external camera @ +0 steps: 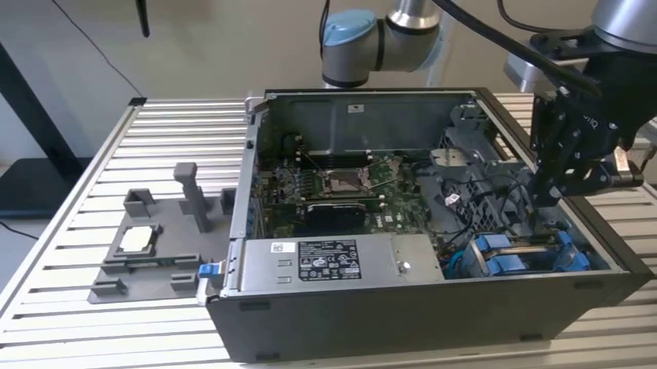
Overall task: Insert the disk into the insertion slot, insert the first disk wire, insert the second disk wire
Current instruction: 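Insert the second disk wire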
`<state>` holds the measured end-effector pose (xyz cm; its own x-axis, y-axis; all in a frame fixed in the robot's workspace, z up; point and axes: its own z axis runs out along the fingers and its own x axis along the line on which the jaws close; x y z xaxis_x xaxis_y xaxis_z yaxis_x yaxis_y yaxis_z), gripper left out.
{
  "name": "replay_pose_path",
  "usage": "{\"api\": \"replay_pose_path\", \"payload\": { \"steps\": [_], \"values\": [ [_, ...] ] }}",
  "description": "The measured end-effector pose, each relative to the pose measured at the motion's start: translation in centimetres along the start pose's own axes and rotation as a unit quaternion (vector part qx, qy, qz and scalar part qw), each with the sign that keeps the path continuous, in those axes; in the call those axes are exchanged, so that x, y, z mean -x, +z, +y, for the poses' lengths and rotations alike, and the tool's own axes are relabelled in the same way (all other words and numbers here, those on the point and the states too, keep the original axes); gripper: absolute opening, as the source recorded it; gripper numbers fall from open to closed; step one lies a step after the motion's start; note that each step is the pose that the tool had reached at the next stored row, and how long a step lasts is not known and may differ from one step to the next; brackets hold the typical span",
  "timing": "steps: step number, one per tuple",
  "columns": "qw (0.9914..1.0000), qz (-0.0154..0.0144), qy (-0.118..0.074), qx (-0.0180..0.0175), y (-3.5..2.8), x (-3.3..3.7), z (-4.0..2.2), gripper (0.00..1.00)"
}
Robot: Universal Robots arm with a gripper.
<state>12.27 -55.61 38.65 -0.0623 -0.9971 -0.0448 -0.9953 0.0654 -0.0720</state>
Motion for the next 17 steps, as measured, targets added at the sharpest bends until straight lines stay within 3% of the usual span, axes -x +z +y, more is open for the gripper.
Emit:
{"api": "replay_pose_path", "payload": {
  "steps": [11, 17],
  "values": [
    [1.00000, 0.0000, 0.001, 0.0000, -0.58, 0.99, 2.07, 0.27],
    [1.00000, 0.0000, 0.001, 0.0000, -0.66, 1.16, 3.11, 0.27]
  ]
}}
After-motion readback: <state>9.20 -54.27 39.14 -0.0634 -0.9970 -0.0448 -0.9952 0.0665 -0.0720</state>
